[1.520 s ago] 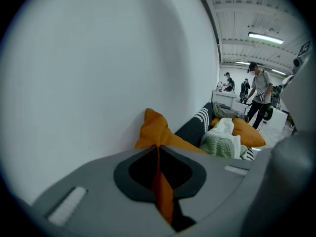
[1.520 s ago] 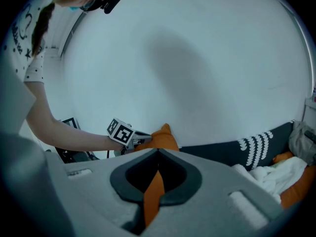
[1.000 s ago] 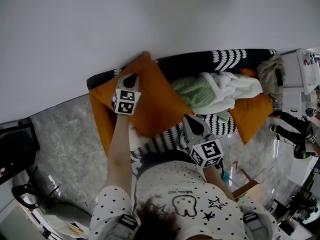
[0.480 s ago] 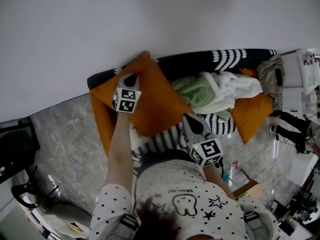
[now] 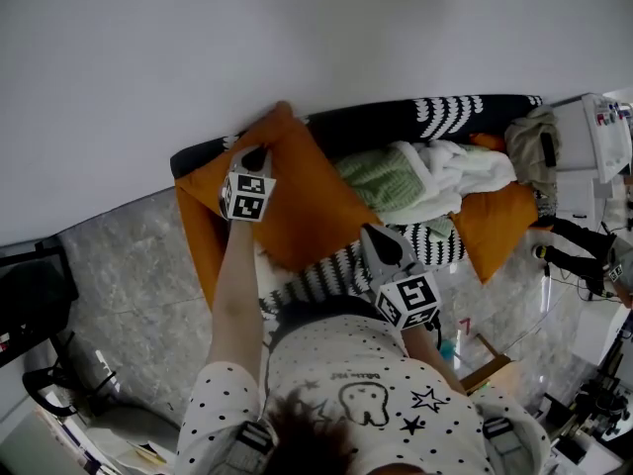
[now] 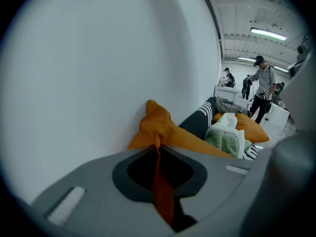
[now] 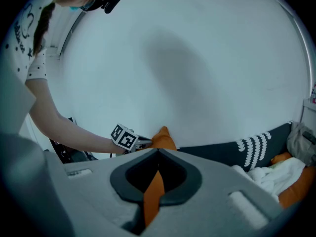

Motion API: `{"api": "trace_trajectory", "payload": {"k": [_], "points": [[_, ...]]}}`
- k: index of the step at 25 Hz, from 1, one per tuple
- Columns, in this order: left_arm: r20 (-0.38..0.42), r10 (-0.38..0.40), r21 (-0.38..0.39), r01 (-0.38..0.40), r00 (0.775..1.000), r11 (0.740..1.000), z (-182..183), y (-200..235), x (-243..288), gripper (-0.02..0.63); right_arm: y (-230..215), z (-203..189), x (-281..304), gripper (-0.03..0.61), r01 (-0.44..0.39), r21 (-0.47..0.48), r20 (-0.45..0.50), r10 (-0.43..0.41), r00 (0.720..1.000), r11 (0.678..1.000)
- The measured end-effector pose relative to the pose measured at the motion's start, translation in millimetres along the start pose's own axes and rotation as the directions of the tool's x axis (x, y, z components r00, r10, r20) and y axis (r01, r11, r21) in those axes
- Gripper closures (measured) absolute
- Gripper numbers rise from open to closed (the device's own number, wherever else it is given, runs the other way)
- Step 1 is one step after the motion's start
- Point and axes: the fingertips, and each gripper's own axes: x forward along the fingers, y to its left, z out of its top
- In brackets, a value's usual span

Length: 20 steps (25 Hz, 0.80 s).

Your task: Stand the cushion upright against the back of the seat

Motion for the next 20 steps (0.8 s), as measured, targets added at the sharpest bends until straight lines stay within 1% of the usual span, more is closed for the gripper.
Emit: {"api": "trace_trajectory", "payload": {"k": [4, 8, 11, 13, 16, 18, 20], "points": [[-0.001, 0.005, 0.003, -0.005, 1.0, 1.0, 0.4, 0.1, 0.5, 0.581, 1.1, 1.3, 0.0, 0.58, -0.004, -0.003, 0.003, 0.004, 1.0, 1.0], [0.042, 0.009, 0.003, -0.009, 0.999, 1.0, 6.3, 0.1, -6.1, 0.566, 3.6, 2.5, 1.6, 0.58, -0.01, -0.005, 0.006, 0.01, 1.0, 1.0], [0.093, 0.006, -0.018, -0.004, 0.996, 1.0, 15.0, 1.0, -19.0, 0.536, 4.7, 4.0, 2.0, 0.58, -0.012, -0.008, 0.009, 0.012, 1.0, 1.0], [0.112, 0.01, -0.023, -0.008, 0.994, 1.0, 18.7, 1.0, -26.4, 0.529, 6.6, 4.3, 1.2, 0.58, -0.016, -0.012, 0.01, 0.016, 1.0, 1.0], [0.123, 0.01, -0.052, -0.003, 0.992, 0.999, 19.1, -0.6, -35.4, 0.532, 10.8, 4.7, 0.1, 0.58, -0.023, -0.015, 0.013, 0.023, 1.0, 1.0], [0.125, -0.003, -0.078, 0.012, 0.992, 0.997, 15.9, -3.7, -41.5, 0.52, 14.0, 6.8, -0.5, 0.58, -0.028, -0.018, 0.018, 0.028, 0.999, 0.999], [0.127, -0.003, -0.087, 0.014, 0.992, 0.996, 14.9, -5.8, -49.4, 0.515, 16.0, 9.3, -1.4, 0.58, -0.032, -0.023, 0.024, 0.033, 0.999, 0.999]]}}
